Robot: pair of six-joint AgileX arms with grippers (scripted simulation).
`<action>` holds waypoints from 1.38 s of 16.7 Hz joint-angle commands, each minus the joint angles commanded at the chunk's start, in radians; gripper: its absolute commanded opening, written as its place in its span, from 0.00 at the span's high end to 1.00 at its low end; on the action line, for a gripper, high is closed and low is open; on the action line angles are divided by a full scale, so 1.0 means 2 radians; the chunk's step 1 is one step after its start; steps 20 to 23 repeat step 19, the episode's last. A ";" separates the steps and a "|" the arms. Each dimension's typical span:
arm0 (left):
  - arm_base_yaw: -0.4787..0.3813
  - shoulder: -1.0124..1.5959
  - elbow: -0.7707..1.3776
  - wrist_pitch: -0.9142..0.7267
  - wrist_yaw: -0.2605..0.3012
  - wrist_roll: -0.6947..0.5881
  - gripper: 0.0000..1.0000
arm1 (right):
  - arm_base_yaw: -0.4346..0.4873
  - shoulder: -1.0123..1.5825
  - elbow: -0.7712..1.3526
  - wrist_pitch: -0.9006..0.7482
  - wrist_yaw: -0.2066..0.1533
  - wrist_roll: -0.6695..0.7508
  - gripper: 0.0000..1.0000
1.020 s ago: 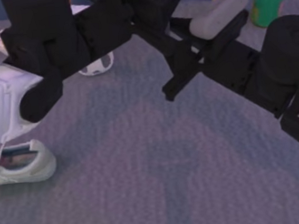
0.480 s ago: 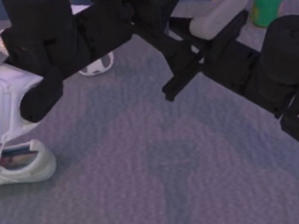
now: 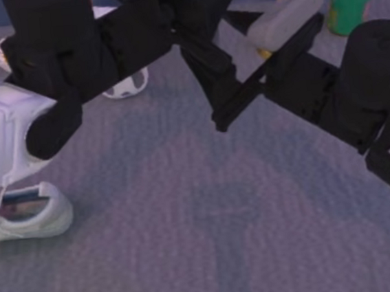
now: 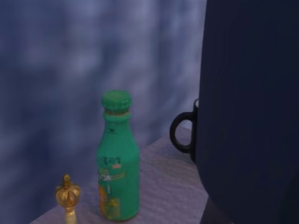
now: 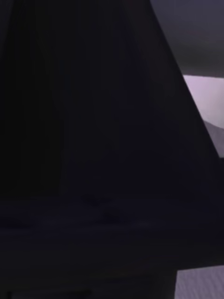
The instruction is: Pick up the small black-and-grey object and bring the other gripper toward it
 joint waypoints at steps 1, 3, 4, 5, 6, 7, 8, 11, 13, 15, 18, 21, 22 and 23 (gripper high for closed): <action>0.000 0.000 0.000 0.000 0.000 0.000 1.00 | 0.000 0.000 0.000 0.000 0.000 0.000 0.00; 0.000 0.000 0.000 0.000 0.000 0.000 1.00 | 0.000 0.000 0.000 0.000 0.000 0.000 0.00; 0.000 0.000 0.000 0.000 0.000 0.000 1.00 | 0.000 0.000 0.000 0.000 0.000 0.000 0.00; 0.000 0.000 0.000 0.000 0.000 0.000 1.00 | 0.000 0.000 0.000 0.000 0.000 0.000 0.00; 0.000 0.000 0.000 0.000 0.000 0.000 1.00 | 0.000 0.000 0.000 0.000 0.000 0.000 0.00; 0.000 0.000 0.000 0.000 0.000 0.000 1.00 | 0.000 0.000 0.000 0.000 0.000 0.000 0.00; 0.000 0.000 0.000 0.000 0.000 0.001 1.00 | 0.000 0.000 0.000 0.000 0.000 0.000 0.00; 0.012 -0.006 -0.007 -0.002 0.010 -0.001 1.00 | -0.003 -0.021 -0.020 -0.003 -0.004 -0.001 0.00; 0.033 -0.017 -0.018 -0.004 0.028 0.000 1.00 | -0.009 -0.057 -0.052 -0.007 -0.009 -0.002 0.00; 0.056 -0.030 -0.029 -0.005 0.049 0.002 1.00 | -0.013 -0.100 -0.088 -0.010 -0.016 -0.001 0.00; 0.079 -0.043 -0.040 -0.006 0.069 0.003 1.00 | -0.017 -0.137 -0.124 -0.013 -0.024 0.001 0.00; 0.081 -0.044 -0.040 -0.006 0.070 0.003 1.00 | -0.017 -0.139 -0.125 -0.013 -0.024 0.001 0.00; 0.081 -0.044 -0.040 -0.006 0.070 0.003 1.00 | -0.017 -0.139 -0.125 -0.013 -0.024 0.001 0.00; 0.081 -0.044 -0.040 -0.006 0.070 0.003 1.00 | -0.017 -0.139 -0.125 -0.013 -0.024 0.001 0.00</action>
